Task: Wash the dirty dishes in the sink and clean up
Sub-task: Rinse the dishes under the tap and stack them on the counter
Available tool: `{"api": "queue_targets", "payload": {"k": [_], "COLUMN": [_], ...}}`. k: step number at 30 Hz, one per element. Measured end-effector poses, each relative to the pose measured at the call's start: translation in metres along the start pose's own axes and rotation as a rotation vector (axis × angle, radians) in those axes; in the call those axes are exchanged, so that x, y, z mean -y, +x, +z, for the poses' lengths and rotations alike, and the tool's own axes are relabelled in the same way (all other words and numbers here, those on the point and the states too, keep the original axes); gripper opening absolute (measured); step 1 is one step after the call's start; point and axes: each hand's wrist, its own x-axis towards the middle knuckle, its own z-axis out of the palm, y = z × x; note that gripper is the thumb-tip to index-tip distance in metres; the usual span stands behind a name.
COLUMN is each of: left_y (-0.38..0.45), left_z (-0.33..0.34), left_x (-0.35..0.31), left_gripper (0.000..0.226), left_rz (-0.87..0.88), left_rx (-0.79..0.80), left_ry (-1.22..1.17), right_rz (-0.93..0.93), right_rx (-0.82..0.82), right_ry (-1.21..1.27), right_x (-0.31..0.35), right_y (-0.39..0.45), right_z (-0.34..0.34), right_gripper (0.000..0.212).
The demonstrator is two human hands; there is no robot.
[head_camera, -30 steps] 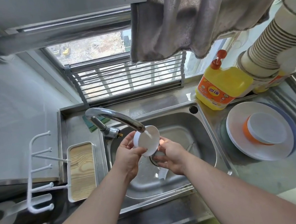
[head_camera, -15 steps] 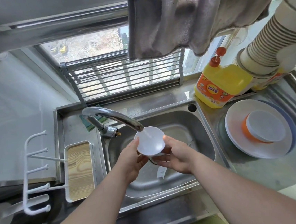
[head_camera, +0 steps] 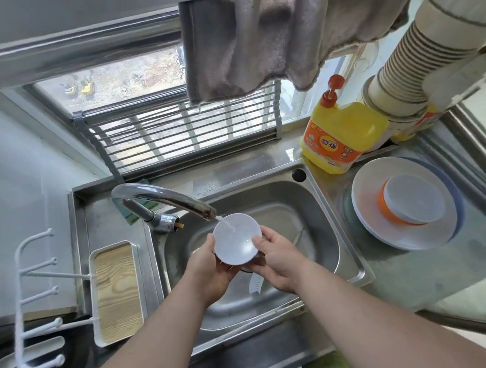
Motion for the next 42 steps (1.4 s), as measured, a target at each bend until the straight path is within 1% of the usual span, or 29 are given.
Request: {"api": "queue_targets", "payload": {"k": [5, 8, 11, 14, 19, 24, 26, 31, 39, 42], "left_y": [-0.002, -0.004, 0.0, 0.005, 0.01, 0.011, 0.01, 0.007, 0.001, 0.0], "left_z": [0.008, 0.01, 0.001, -0.015, -0.037, -0.045, -0.045, -0.042, -0.044, -0.045], "left_x": [0.002, 0.004, 0.007, 0.012, 0.018, 0.023, 0.024, 0.024, 0.023, 0.023], "left_gripper": [0.052, 0.049, 0.044, 0.044, 0.042, 0.041, 0.04, 0.038, 0.038, 0.038], "left_rz": [-0.024, -0.046, -0.07, -0.077, -0.074, -0.08, -0.078, -0.073, -0.072, -0.075], "left_rx": [0.066, 0.099, 0.057, 0.007, -0.058, -0.095, -0.096, -0.097, -0.096, -0.104], "left_ry": [0.033, 0.051, 0.067, 0.12, 0.161, 0.17, 0.173, 0.187, 0.173, 0.163], "right_rz": [-0.03, -0.045, -0.024, 0.007, -0.033, -0.122, -0.15, -0.161, -0.163, -0.18], "right_rx": [-0.004, -0.007, -0.045, -0.073, -0.15, -0.233, -0.246, -0.213, -0.276, -0.298], "right_ry": [-0.01, -0.117, -0.265, -0.429, -0.65, -0.907, -0.968, -1.121, -1.237, -1.243], "right_x": [0.017, 0.031, 0.041, 0.045, 0.051, 0.038, 0.031, 0.016, 0.031, 0.037], "right_y": [-0.01, -0.014, -0.021, -0.037, -0.064, -0.079, -0.082, -0.09, -0.099, -0.099], "right_z": [-0.016, -0.037, -0.067, -0.098, -0.132, -0.134, -0.127, -0.1, -0.104, -0.105], "right_gripper": [0.036, 0.043, 0.049, 0.049, 0.05, 0.057, 0.059, 0.062, 0.065, 0.066]}}
